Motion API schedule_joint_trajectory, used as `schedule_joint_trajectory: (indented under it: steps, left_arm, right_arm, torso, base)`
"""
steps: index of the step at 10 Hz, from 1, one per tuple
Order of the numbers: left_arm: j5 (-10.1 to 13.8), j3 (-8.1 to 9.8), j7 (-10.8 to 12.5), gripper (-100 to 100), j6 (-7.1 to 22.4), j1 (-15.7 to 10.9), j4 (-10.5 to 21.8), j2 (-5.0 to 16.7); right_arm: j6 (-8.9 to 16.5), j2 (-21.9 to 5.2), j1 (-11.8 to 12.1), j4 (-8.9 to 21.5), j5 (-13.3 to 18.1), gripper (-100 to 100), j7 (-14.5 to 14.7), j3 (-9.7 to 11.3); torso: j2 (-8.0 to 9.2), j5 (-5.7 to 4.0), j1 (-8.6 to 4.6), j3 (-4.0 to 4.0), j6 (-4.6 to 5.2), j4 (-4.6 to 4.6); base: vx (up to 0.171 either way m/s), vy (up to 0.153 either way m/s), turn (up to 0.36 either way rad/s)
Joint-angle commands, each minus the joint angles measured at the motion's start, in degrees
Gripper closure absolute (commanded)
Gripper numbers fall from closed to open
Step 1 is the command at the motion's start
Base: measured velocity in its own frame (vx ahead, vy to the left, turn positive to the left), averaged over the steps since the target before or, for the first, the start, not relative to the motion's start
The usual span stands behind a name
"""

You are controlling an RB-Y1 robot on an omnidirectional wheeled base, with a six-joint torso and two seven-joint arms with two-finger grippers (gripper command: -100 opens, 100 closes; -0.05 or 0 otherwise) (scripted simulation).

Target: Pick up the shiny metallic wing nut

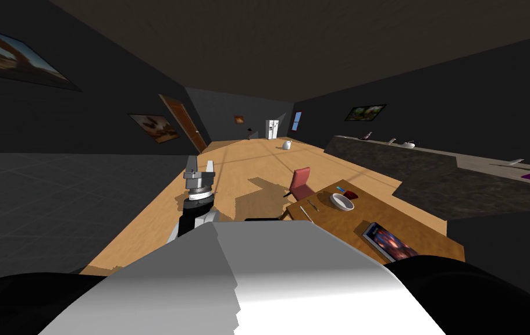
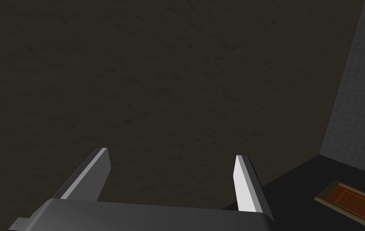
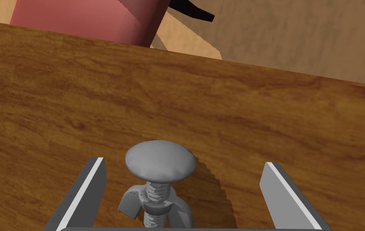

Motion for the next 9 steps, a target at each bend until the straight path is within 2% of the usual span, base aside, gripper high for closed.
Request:
schedule_joint_trajectory:
  steps: [1, 2, 4, 5, 6, 9]
  left_arm:
    - [0.0, 0.0, 0.0, 0, 0.0, 0.0, 0.0, 0.0]
    - [0.0, 0.0, 0.0, 0, 0.0, 0.0, 0.0, 0.0]
    - [0.0, 0.0, 0.0, 0, 0.0, 0.0, 0.0, 0.0]
    - [0.0, 0.0, 0.0, 0, 0.0, 0.0, 0.0, 0.0]
    - [0.0, 0.0, 0.0, 0, 0.0, 0.0, 0.0, 0.0]
    - [0.0, 0.0, 0.0, 0, 0.0, 0.0, 0.0, 0.0]
  right_arm:
    - [-0.07, 0.03, 0.02, 0.05, 2.14, -100, -2.49, -0.07]
    - [0.98, 0.75, 0.87, -0.79, 4.21, -100, -4.34, -0.35]
    - [0.98, 0.75, 0.87, -0.79, 8.38, -100, -7.24, -0.35]
    - [0.98, 0.75, 0.87, -0.79, 8.52, -100, -8.84, -0.35]
    - [2.03, 1.47, 1.72, -1.63, 11.03, -100, -10.48, -0.63]
    - [2.03, 1.47, 1.72, -1.63, 14.9, -100, -15.36, -0.63]
  torso:
    - [0.0, 0.0, 0.0, 0.0, 0.0, 0.0]
    - [-0.02, 0.01, 0.03, -0.01, 0.0, -0.01]
    - [0.03, -0.01, -0.03, 0.02, -0.01, 0.01]
    - [0.0, 0.0, 0.01, 0.0, 0.0, 0.0]
    - [-0.02, 0.01, 0.02, -0.01, 0.0, -0.01]
    - [-0.01, 0.0, 0.01, -0.01, 0.0, 0.0]
  base:
    - [0.0, 0.0, 0.0]
    - [-0.018, -0.018, 0.059]
    - [-0.01, -0.011, 0.035]
    - [0.0, 0.0, 0.0]
    - [-0.02, -0.021, 0.065]
    - [-0.005, -0.005, 0.017]
